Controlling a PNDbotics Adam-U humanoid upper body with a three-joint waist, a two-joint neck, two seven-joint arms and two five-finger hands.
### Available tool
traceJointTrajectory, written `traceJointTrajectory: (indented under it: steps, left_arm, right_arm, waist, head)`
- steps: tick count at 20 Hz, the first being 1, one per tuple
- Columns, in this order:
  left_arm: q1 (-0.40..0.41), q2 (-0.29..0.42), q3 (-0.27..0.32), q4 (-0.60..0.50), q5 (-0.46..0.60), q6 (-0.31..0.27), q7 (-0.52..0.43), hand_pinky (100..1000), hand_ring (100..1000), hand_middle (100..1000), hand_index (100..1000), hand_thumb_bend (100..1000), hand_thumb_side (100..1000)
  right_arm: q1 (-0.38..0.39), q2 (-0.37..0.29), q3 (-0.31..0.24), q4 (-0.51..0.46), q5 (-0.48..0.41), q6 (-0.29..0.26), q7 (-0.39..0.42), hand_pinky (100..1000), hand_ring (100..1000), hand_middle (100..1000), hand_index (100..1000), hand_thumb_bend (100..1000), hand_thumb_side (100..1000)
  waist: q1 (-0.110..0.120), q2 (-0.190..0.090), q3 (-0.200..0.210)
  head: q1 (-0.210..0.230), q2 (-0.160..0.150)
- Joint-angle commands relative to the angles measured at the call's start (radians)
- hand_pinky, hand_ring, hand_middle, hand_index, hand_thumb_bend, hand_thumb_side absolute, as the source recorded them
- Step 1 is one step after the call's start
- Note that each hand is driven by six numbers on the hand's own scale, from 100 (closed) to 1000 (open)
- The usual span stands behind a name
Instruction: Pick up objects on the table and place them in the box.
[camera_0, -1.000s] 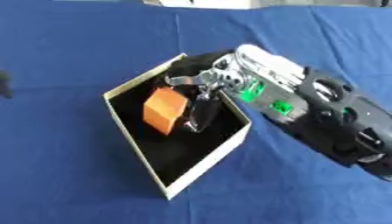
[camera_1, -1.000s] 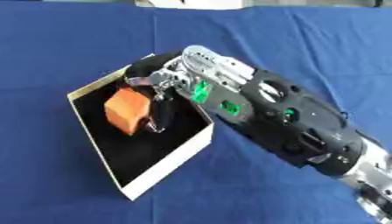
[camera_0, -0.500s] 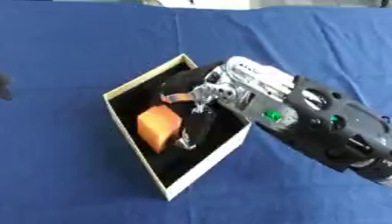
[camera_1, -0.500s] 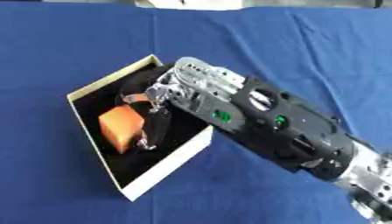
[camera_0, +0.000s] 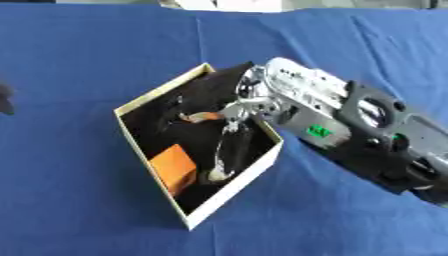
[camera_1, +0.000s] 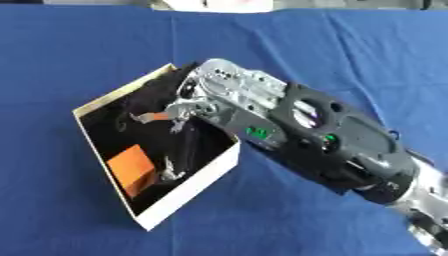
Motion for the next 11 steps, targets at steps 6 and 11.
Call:
traceJointTrajectory:
  steps: [6, 11]
  left_arm:
    - [-0.006, 0.011, 0.011, -0.018, -0.003, -0.002, 0.011, 344, 479, 510, 665, 100, 725]
    - [-0.009, 0.015, 0.019, -0.018, -0.012, -0.012, 0.025, 345, 480, 509, 665, 100, 723]
  right_arm:
    - [0.005, -0.076, -0.199, -0.192, -0.076, 0.06, -0.045, 842, 929, 838, 923, 101, 480]
    - [0.042, -0.118, -0.325, -0.318, -0.098, 0.111, -0.115, 846, 929, 825, 908, 100, 463]
  waist:
    - [0.014, -0.029, -0.011]
    - [0.021, -0.028, -0.015]
  head:
    - [0.02, -0.014]
    - [0.029, -0.016]
